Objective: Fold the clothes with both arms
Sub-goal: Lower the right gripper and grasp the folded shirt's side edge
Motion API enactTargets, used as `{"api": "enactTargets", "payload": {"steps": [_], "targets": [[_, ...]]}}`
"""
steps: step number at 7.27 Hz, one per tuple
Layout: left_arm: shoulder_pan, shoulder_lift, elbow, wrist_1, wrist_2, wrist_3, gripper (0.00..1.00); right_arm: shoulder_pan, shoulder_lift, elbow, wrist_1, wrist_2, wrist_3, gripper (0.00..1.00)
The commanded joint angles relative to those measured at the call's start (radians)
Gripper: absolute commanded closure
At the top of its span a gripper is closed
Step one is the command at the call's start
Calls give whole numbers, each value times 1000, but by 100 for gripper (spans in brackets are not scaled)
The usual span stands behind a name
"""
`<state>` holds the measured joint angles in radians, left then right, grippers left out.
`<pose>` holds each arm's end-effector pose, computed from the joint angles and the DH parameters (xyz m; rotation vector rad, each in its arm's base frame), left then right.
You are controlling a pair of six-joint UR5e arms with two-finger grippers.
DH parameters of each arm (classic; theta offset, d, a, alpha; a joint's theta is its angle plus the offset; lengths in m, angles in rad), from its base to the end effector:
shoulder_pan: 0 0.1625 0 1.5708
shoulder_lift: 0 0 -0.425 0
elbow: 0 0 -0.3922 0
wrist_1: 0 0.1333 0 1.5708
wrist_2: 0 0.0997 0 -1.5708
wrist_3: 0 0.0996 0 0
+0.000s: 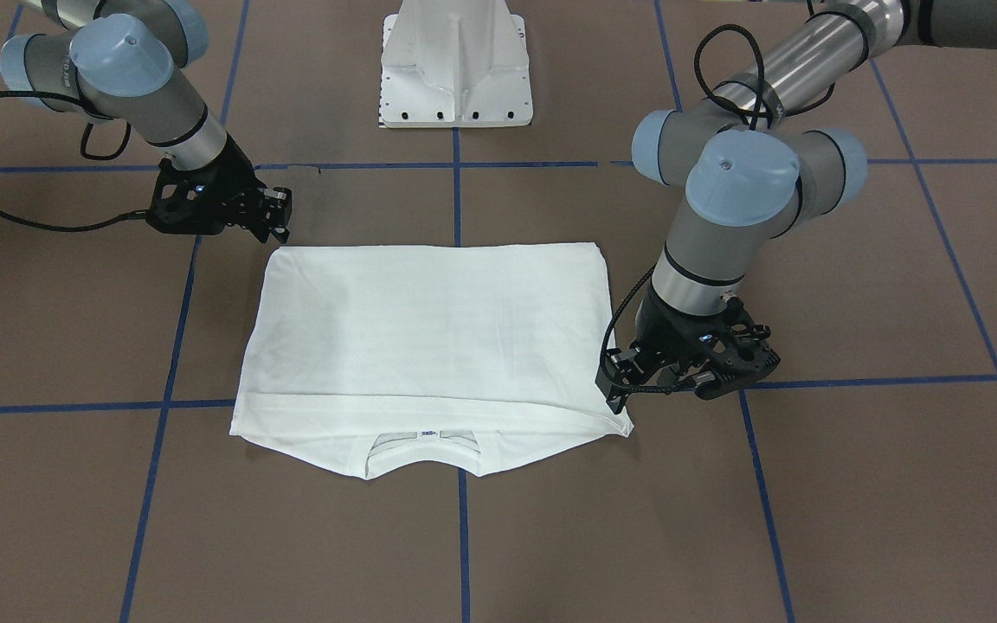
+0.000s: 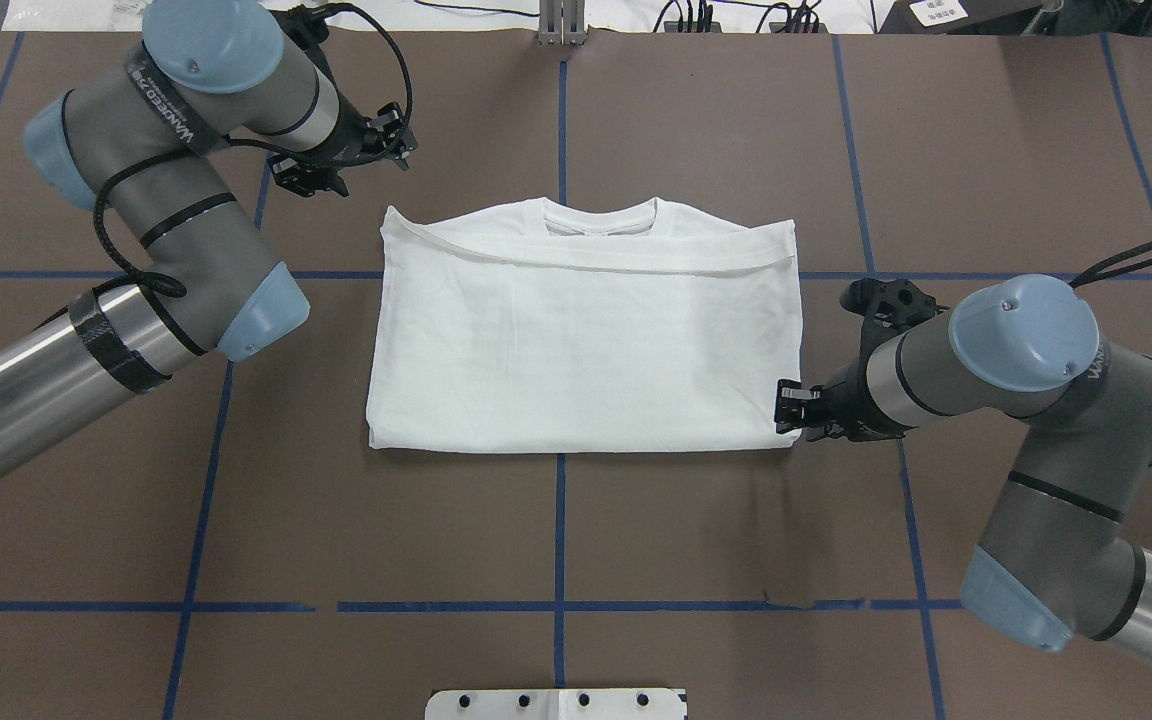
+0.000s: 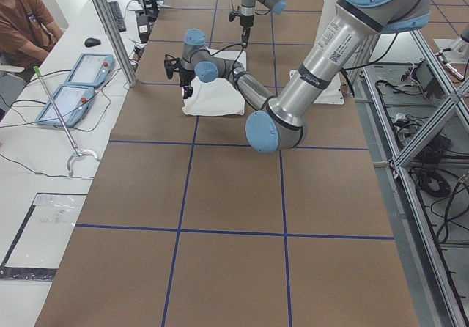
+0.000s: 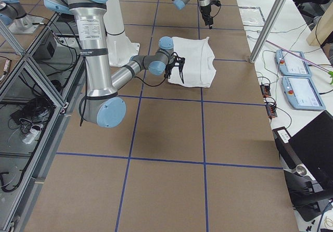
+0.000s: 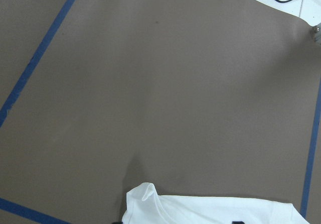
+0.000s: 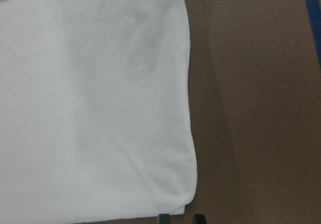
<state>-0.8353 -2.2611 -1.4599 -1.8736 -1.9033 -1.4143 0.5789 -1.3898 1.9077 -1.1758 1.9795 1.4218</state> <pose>0.4183 -0.6125 0.2583 0.1440 0.9253 -0.4826 -0.4096 -0.3797 0.3634 -0.0346 -0.9764 0.2088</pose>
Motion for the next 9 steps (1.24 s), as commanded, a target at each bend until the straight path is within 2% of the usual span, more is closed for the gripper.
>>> {"api": "enactTargets", "payload": {"steps": [1, 4, 5, 6, 7, 9], "targets": [[-1, 3, 1, -2, 0, 2, 22, -4, 52, -73, -1, -2, 0, 0], [1, 3, -3, 1, 0, 0, 22, -8, 60, -111, -1, -5, -1, 1], [1, 3, -4, 1, 0, 0, 22, -13, 77, -139, -1, -5, -1, 7], [1, 3, -4, -1, 0, 0, 22, -13, 87, -147, -1, 4, -1, 57], [1, 3, -4, -1, 0, 0, 23, -4, 86, -139, -2, 16, -7, 100], [1, 2, -4, -2, 1, 0, 23, 103, 103, -103, -127, 161, -12, 100]]}}
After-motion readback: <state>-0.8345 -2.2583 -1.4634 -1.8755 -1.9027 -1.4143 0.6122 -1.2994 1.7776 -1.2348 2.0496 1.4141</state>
